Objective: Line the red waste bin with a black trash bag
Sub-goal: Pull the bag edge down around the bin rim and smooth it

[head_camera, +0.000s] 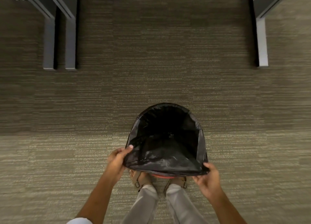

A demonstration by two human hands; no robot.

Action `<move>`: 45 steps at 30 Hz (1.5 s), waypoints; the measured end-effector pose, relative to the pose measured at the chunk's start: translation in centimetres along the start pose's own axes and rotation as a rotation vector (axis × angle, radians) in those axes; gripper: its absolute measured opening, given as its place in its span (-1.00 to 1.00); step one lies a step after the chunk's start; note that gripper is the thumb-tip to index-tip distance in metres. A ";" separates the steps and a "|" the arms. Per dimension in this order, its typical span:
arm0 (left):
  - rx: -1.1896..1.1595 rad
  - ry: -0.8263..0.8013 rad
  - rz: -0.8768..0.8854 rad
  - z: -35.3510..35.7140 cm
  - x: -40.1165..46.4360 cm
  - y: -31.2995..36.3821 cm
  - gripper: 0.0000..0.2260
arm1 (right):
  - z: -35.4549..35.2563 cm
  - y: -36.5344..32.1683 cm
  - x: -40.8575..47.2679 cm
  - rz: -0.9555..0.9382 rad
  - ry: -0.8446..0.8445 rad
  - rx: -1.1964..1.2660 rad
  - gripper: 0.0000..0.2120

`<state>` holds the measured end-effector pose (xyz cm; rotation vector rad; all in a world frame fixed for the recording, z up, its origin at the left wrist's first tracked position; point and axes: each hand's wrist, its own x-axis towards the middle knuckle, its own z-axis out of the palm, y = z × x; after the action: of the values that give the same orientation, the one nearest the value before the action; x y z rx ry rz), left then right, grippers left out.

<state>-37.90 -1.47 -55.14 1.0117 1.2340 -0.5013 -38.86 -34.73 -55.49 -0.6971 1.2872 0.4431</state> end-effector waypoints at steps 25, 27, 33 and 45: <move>-0.101 0.017 -0.135 -1.2 -0.5 -5.6 -0.83 | -3.2 1.4 0.7 0.023 0.171 -0.459 -0.88; -0.162 0.045 -0.138 -1.0 -0.2 -5.7 -0.83 | -2.8 1.1 1.0 0.074 0.156 -0.320 -0.93; -0.268 0.162 -0.066 1.6 0.3 -5.5 -0.89 | -1.3 1.3 2.5 0.097 0.152 -0.312 -0.86; 0.059 0.166 0.027 1.9 0.6 -6.8 -0.75 | -0.4 1.6 2.8 -0.012 0.173 -0.662 -0.82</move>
<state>-42.10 -6.36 -58.14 1.1368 1.3571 -0.4418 -39.54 -34.07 -58.56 -1.3177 1.2973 0.8291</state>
